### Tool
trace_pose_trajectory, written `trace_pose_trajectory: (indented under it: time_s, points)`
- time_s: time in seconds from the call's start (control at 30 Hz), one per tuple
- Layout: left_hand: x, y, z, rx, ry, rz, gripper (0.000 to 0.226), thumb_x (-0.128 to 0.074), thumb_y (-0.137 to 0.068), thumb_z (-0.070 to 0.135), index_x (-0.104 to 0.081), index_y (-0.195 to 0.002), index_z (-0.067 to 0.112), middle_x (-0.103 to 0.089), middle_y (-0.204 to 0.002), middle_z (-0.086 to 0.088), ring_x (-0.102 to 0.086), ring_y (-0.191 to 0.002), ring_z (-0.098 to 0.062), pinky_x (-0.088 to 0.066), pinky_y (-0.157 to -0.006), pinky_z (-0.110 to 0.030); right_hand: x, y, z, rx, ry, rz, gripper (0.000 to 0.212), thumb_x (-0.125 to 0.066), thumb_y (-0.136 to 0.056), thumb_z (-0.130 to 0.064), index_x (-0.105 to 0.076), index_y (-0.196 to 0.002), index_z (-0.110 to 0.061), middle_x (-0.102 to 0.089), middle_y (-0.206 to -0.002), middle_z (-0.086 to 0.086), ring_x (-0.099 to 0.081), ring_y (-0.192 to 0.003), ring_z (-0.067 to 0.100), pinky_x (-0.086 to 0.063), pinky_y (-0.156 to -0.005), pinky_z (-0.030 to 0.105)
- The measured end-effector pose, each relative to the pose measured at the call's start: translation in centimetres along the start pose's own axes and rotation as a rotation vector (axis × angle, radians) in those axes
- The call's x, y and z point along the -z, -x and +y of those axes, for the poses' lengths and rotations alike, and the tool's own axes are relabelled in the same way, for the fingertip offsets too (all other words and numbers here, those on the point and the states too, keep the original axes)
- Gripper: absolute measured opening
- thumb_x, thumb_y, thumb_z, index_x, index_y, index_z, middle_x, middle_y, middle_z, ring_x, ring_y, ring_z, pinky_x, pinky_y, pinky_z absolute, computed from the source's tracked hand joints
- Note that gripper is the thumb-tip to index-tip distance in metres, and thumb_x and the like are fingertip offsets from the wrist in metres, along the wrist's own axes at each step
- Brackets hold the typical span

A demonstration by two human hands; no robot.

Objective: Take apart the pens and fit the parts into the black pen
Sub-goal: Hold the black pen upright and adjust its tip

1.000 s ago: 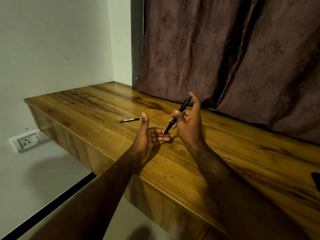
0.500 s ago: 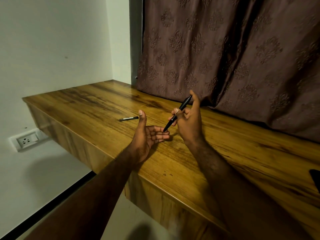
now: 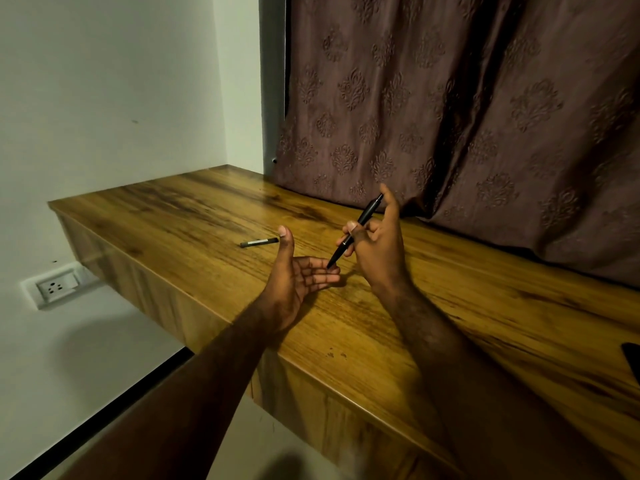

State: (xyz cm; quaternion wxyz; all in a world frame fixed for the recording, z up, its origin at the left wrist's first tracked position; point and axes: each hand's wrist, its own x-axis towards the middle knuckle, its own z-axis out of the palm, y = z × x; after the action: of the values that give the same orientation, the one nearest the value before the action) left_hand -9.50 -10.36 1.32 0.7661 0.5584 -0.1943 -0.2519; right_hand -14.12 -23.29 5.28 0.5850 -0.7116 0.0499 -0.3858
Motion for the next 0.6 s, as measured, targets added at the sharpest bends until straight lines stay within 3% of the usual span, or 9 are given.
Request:
trace_pose_trajectory:
  time_s: [0.17,0.3,0.47,0.6]
  points:
    - [-0.11,0.01,0.04,-0.001,-0.004,0.009,0.110,-0.015,-0.064,0.083,-0.064,-0.105,-0.006,-0.068,-0.106,-0.026,-0.066,-0.102,-0.035,-0.042,-0.104,-0.046,0.09,0.06,-0.03,0.016,0.023,0.000,0.067,-0.054,-0.094,0.001,-0.026,-0.148,-0.027,-0.068,-0.085,0.011,-0.068,-0.062,0.011,-0.050,-0.048,0.023]
    - [-0.02,-0.05,-0.03,-0.002,0.001,0.011,0.112,-0.016,-0.063,0.084,-0.062,-0.109,-0.008,-0.068,-0.106,-0.026,-0.067,-0.101,-0.034,-0.044,-0.102,-0.045,0.01,-0.07,-0.18,0.017,0.036,0.012,0.076,-0.057,-0.094,-0.001,-0.017,-0.152,-0.032,-0.066,-0.103,0.020,-0.067,-0.060,0.006,-0.051,-0.047,0.021]
    - [-0.07,-0.09,-0.10,-0.006,-0.009,0.019,0.114,-0.016,-0.064,0.083,-0.060,-0.113,-0.009,-0.068,-0.108,-0.025,-0.066,-0.102,-0.034,-0.044,-0.101,-0.044,0.22,0.14,-0.30,0.017,0.044,-0.010,0.064,-0.055,-0.094,0.000,-0.028,-0.146,-0.028,-0.068,-0.087,0.015,-0.069,-0.063,0.014,-0.051,-0.048,0.026]
    - [-0.14,0.03,-0.02,-0.006,-0.007,0.022,0.112,-0.016,-0.064,0.082,-0.061,-0.111,-0.009,-0.067,-0.108,-0.027,-0.066,-0.102,-0.034,-0.044,-0.101,-0.044,-0.01,0.07,-0.13,0.017,0.047,-0.013,0.076,-0.057,-0.094,0.000,-0.018,-0.152,-0.031,-0.068,-0.092,0.017,-0.068,-0.062,0.011,-0.051,-0.048,0.023]
